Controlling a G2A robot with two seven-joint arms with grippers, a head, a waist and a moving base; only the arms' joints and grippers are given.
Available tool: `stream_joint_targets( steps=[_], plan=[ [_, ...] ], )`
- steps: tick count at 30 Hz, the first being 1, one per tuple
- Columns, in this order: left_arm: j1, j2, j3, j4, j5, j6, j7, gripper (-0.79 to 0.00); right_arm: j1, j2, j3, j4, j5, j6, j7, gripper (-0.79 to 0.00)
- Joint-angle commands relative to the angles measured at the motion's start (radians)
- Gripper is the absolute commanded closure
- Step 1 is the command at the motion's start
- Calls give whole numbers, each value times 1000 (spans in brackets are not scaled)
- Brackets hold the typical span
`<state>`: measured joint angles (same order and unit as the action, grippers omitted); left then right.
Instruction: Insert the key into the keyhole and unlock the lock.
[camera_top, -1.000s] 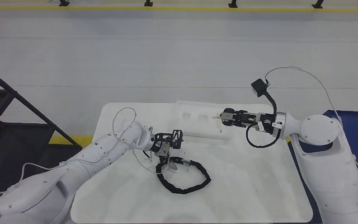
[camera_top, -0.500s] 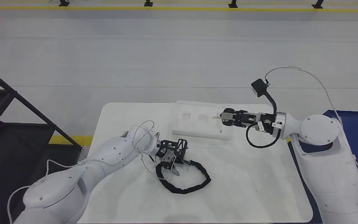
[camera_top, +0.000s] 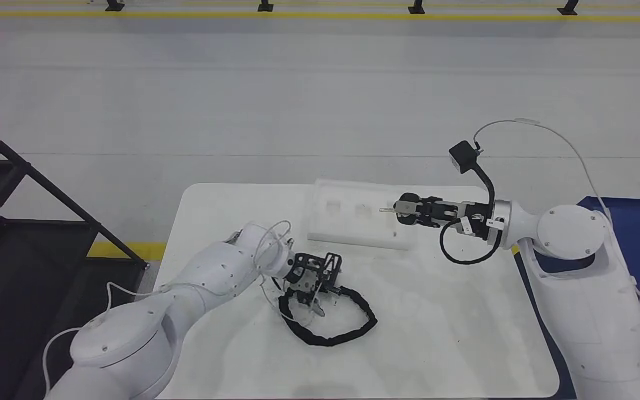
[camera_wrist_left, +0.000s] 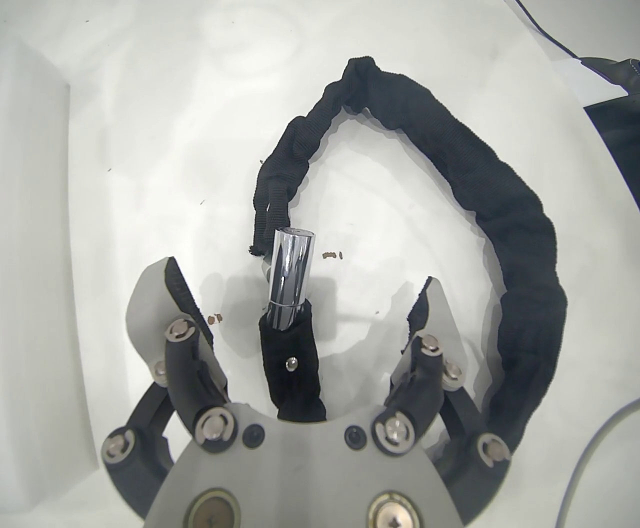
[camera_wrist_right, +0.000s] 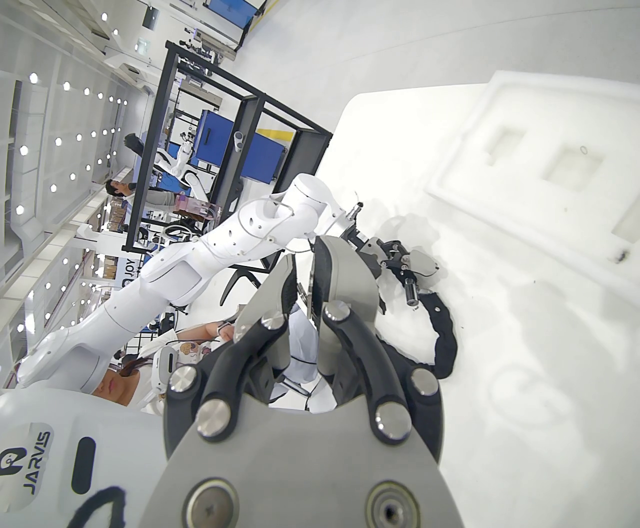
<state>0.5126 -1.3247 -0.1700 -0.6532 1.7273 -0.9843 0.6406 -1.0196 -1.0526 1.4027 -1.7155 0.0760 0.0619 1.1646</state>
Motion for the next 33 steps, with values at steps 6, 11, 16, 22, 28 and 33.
stream_joint_targets(
  steps=[6,11,16,22,28,33],
  plan=[
    [-4,-29,0,62,27,-13,37,0,0,0,0,0,0,0,0,0],
    [-11,-44,-3,100,27,-12,56,0,0,0,0,0,0,0,0,0],
    [-20,-51,-11,125,18,-16,79,0,0,0,0,0,0,0,0,0],
    [-35,-46,-29,131,-7,-28,136,0,0,0,0,0,0,0,0,0],
    [-48,-11,-65,93,-84,-23,172,0,0,0,0,0,0,0,0,0],
    [-50,48,-100,6,-158,-17,178,0,-2,0,-1,-1,0,0,-5,0]
  ],
)
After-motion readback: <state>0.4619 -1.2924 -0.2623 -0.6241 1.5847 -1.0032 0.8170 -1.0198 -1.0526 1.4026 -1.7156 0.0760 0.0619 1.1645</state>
